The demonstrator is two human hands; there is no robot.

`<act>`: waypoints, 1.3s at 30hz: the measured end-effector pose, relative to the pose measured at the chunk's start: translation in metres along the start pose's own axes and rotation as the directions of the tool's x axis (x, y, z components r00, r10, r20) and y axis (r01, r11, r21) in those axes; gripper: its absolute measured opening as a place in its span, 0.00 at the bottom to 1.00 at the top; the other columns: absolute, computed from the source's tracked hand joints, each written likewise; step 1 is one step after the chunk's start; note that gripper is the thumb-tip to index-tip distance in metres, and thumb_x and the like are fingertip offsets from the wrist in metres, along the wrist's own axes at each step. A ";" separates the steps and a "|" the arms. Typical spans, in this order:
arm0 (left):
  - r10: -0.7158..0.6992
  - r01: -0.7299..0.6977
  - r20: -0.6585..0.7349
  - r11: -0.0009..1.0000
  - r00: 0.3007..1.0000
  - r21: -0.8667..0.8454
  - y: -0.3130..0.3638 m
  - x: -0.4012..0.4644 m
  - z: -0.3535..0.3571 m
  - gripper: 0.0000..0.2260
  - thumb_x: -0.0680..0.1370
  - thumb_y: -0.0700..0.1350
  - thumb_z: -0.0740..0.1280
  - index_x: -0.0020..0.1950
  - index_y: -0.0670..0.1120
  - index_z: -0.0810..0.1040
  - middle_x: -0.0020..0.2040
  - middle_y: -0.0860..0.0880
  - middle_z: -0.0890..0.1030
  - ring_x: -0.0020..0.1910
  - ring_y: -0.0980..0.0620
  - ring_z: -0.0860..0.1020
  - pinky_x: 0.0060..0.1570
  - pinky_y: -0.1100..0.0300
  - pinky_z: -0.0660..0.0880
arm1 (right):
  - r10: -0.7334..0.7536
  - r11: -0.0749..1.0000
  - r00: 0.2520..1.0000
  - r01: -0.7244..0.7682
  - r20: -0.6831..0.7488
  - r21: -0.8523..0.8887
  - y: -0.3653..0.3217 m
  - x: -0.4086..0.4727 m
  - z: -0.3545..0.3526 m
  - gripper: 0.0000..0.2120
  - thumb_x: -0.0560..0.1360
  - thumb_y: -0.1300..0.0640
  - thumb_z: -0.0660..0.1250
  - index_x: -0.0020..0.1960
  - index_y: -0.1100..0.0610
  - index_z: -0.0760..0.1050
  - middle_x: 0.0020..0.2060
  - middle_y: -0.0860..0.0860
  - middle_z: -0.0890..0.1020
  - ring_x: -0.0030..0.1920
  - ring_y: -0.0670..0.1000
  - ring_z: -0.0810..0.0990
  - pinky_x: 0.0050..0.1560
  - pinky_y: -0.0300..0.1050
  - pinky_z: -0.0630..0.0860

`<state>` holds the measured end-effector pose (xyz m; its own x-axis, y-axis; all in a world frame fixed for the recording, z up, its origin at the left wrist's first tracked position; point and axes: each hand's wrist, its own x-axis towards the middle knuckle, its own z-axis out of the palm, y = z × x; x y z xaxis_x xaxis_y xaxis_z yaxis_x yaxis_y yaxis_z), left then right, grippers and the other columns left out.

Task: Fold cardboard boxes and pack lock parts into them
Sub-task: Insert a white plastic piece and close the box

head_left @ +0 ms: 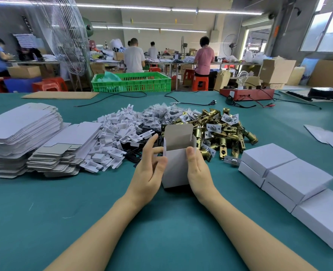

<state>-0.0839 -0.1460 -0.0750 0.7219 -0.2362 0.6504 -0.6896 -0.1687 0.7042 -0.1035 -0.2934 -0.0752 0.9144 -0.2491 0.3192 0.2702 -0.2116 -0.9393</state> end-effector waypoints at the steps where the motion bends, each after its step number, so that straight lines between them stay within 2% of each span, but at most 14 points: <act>1: 0.039 -0.039 0.002 0.999 0.999 0.010 -0.001 0.000 0.000 0.21 0.80 0.44 0.60 0.70 0.60 0.60 0.53 0.60 0.75 0.44 0.65 0.77 0.45 0.76 0.69 | 0.003 1.000 1.000 -0.003 0.002 0.001 0.000 0.000 0.000 0.31 0.72 0.33 0.49 0.49 0.61 0.70 0.41 0.54 0.75 0.37 0.42 0.70 0.38 0.35 0.67; 5: 0.102 -0.103 0.012 0.994 0.995 0.038 -0.004 -0.001 0.001 0.23 0.79 0.43 0.63 0.70 0.62 0.62 0.51 0.61 0.75 0.44 0.59 0.78 0.43 0.76 0.70 | -0.003 1.000 1.000 0.003 -0.023 -0.001 -0.003 -0.002 0.001 0.30 0.73 0.34 0.50 0.49 0.62 0.71 0.39 0.51 0.75 0.35 0.42 0.70 0.36 0.34 0.67; 9: 0.161 -0.159 -0.004 0.981 0.987 0.107 -0.005 0.000 -0.001 0.23 0.79 0.42 0.64 0.71 0.57 0.64 0.60 0.60 0.75 0.55 0.71 0.75 0.53 0.75 0.71 | -0.021 1.000 0.998 0.021 -0.066 -0.014 -0.003 -0.004 0.002 0.23 0.74 0.36 0.50 0.42 0.55 0.69 0.33 0.47 0.71 0.32 0.40 0.68 0.34 0.34 0.65; 12: 0.199 -0.197 0.002 0.972 0.980 0.129 -0.006 0.001 -0.002 0.20 0.79 0.41 0.65 0.71 0.50 0.68 0.65 0.61 0.73 0.61 0.70 0.73 0.57 0.70 0.72 | -0.026 0.999 0.997 0.028 -0.077 0.022 -0.002 -0.004 0.002 0.28 0.74 0.36 0.50 0.46 0.61 0.71 0.37 0.54 0.75 0.36 0.47 0.70 0.36 0.36 0.67; 15: 0.193 -0.191 -0.004 0.974 0.981 0.119 -0.004 0.002 -0.002 0.19 0.78 0.39 0.65 0.68 0.50 0.70 0.62 0.62 0.75 0.57 0.68 0.75 0.55 0.69 0.73 | -0.022 0.998 0.997 0.026 -0.080 0.053 -0.002 -0.005 0.002 0.33 0.75 0.36 0.50 0.54 0.66 0.72 0.49 0.66 0.77 0.46 0.56 0.75 0.45 0.41 0.73; 18: 0.114 -0.112 -0.024 0.992 0.993 0.062 -0.003 0.003 -0.003 0.15 0.78 0.41 0.64 0.64 0.54 0.73 0.51 0.66 0.79 0.46 0.65 0.78 0.47 0.71 0.73 | 0.092 0.984 0.992 -0.078 -0.085 0.157 -0.005 -0.004 0.002 0.33 0.74 0.33 0.49 0.58 0.57 0.78 0.52 0.58 0.82 0.53 0.50 0.79 0.55 0.44 0.74; 19: 0.095 -0.094 -0.030 0.994 0.995 0.051 -0.003 0.003 -0.004 0.15 0.78 0.41 0.65 0.62 0.54 0.74 0.47 0.64 0.79 0.43 0.64 0.77 0.44 0.72 0.72 | 0.157 0.967 0.986 -0.140 -0.063 0.214 -0.007 -0.003 0.001 0.32 0.75 0.32 0.49 0.55 0.54 0.80 0.52 0.53 0.84 0.55 0.50 0.81 0.58 0.46 0.75; 21: 0.087 -0.086 -0.029 0.995 0.996 0.047 -0.004 0.003 -0.005 0.14 0.79 0.39 0.65 0.61 0.54 0.75 0.42 0.59 0.77 0.39 0.63 0.76 0.42 0.73 0.71 | 0.267 0.920 0.964 -0.254 -0.004 0.298 -0.012 0.002 -0.002 0.32 0.77 0.33 0.50 0.51 0.56 0.82 0.50 0.53 0.85 0.55 0.54 0.82 0.61 0.53 0.75; 24: 0.088 -0.087 -0.020 0.995 0.996 0.043 -0.004 0.003 -0.005 0.15 0.79 0.37 0.66 0.61 0.53 0.75 0.41 0.55 0.76 0.38 0.63 0.75 0.40 0.74 0.70 | 0.326 0.887 0.943 -0.328 0.060 0.324 -0.017 0.005 -0.008 0.39 0.68 0.29 0.55 0.54 0.61 0.81 0.49 0.56 0.85 0.54 0.56 0.83 0.61 0.54 0.75; 28: 0.075 -0.074 -0.027 0.997 0.997 0.015 -0.004 0.004 -0.004 0.15 0.78 0.41 0.65 0.60 0.58 0.74 0.42 0.57 0.77 0.38 0.62 0.76 0.41 0.70 0.72 | 0.302 0.877 0.942 -0.335 0.147 0.344 -0.021 0.005 -0.009 0.28 0.63 0.29 0.61 0.50 0.47 0.84 0.49 0.53 0.85 0.51 0.51 0.84 0.57 0.51 0.77; 32: 0.045 -0.045 -0.020 0.999 0.999 0.011 -0.004 0.003 -0.004 0.16 0.76 0.43 0.67 0.59 0.60 0.74 0.42 0.60 0.78 0.40 0.55 0.80 0.44 0.63 0.77 | 0.318 0.866 0.932 -0.359 0.172 0.348 -0.025 0.005 -0.012 0.31 0.64 0.31 0.63 0.56 0.51 0.82 0.52 0.55 0.84 0.55 0.55 0.82 0.59 0.53 0.77; 34: 0.036 -0.036 -0.023 0.999 0.999 0.002 -0.004 0.003 -0.004 0.16 0.76 0.43 0.67 0.59 0.60 0.74 0.44 0.57 0.80 0.42 0.53 0.81 0.46 0.60 0.79 | 0.322 0.864 0.930 -0.364 0.175 0.347 -0.027 0.003 -0.013 0.31 0.63 0.32 0.65 0.56 0.52 0.82 0.52 0.57 0.84 0.56 0.58 0.82 0.60 0.55 0.75; 37: 0.023 -0.023 -0.022 1.000 1.000 -0.018 -0.003 0.003 -0.005 0.15 0.76 0.43 0.67 0.59 0.59 0.74 0.46 0.49 0.82 0.44 0.52 0.82 0.46 0.57 0.80 | 0.332 0.863 0.925 -0.376 0.182 0.336 -0.030 0.004 -0.014 0.22 0.69 0.37 0.66 0.54 0.50 0.81 0.52 0.57 0.84 0.50 0.57 0.80 0.55 0.53 0.74; 39: 0.026 -0.026 -0.017 0.999 1.000 -0.022 -0.002 0.003 -0.005 0.15 0.76 0.42 0.67 0.59 0.59 0.74 0.45 0.52 0.82 0.43 0.54 0.82 0.45 0.57 0.80 | 0.333 0.869 0.927 -0.374 0.174 0.323 -0.030 0.006 -0.015 0.15 0.75 0.43 0.63 0.55 0.50 0.79 0.48 0.55 0.84 0.46 0.53 0.79 0.49 0.49 0.72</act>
<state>-0.0803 -0.1419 -0.0730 0.7050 -0.2242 0.6729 -0.7067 -0.1416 0.6932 -0.1109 -0.3027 -0.0438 0.9898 -0.1366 -0.0394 -0.0092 0.2149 -0.9766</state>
